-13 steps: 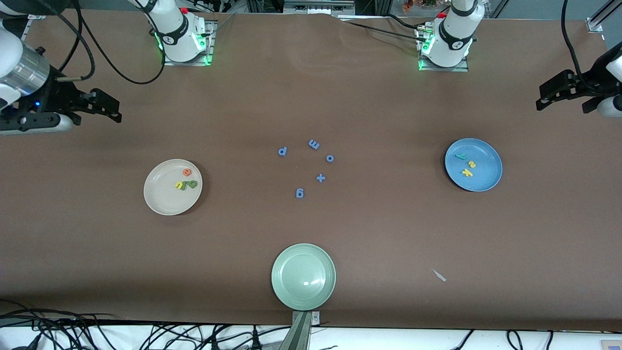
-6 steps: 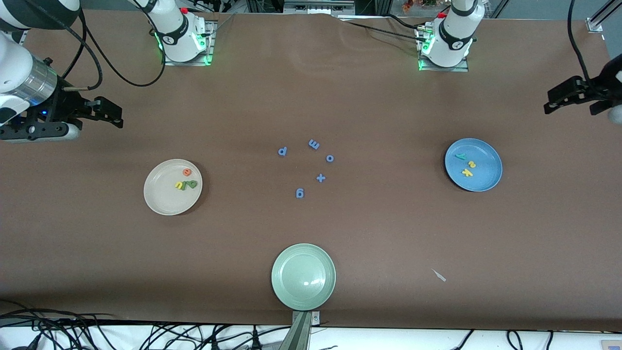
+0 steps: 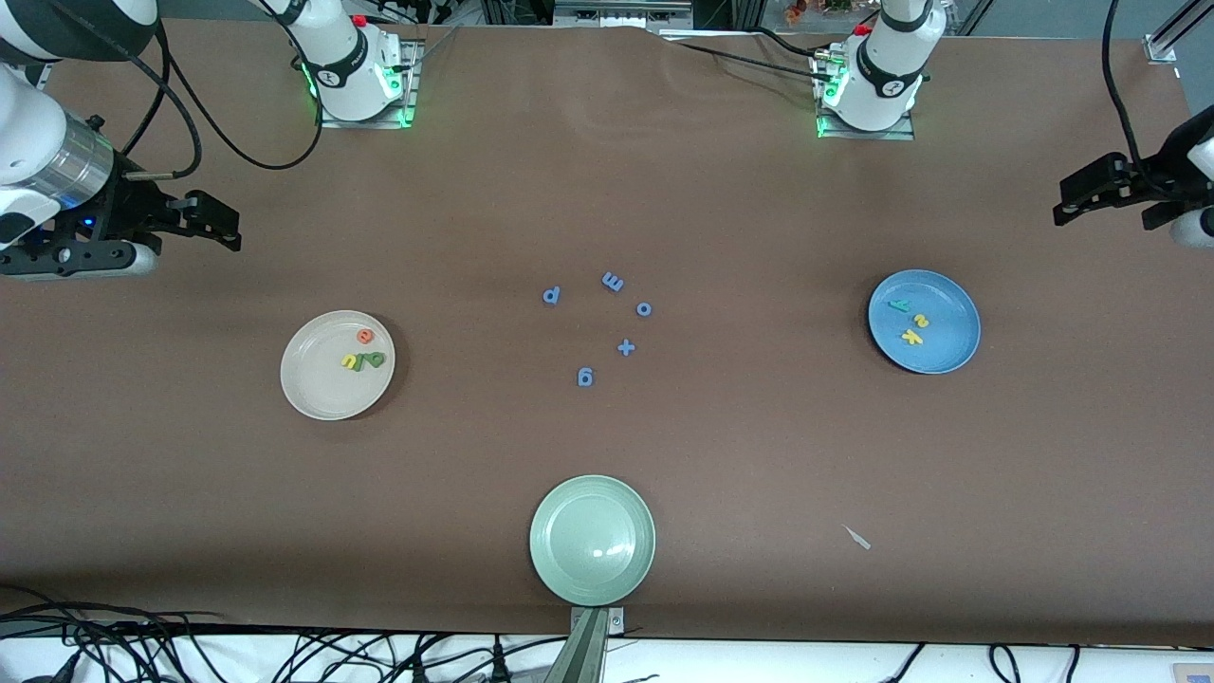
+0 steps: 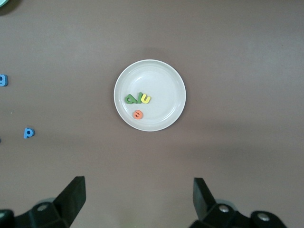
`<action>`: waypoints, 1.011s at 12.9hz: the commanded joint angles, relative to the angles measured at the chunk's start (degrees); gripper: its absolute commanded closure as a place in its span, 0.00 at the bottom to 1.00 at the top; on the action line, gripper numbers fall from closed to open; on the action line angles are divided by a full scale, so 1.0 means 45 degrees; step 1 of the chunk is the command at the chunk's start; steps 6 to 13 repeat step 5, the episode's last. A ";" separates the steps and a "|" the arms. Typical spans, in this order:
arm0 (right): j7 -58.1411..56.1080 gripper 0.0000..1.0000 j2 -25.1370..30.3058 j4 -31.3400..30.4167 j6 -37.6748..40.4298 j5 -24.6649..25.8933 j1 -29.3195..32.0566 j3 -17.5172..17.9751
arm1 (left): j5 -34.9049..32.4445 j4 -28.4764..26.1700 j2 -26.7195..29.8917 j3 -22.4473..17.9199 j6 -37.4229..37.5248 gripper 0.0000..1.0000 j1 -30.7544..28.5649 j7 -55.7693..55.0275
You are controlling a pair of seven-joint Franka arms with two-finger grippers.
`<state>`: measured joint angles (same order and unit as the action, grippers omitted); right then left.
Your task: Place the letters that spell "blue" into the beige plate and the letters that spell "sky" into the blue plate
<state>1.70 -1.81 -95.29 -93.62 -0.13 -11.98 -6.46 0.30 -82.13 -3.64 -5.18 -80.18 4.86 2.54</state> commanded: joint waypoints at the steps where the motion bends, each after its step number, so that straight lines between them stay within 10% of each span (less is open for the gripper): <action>1: 0.0071 0.00 0.0012 0.0141 0.0081 0.0087 0.0124 0.0166 | -0.0261 0.0419 -0.0167 0.0018 0.0278 0.00 -0.0102 0.0158; 13: 0.0109 0.00 -0.0007 0.0161 0.0081 0.0047 0.0124 0.0146 | -0.0085 0.0419 -0.0167 0.0056 0.0298 0.00 -0.0044 0.0139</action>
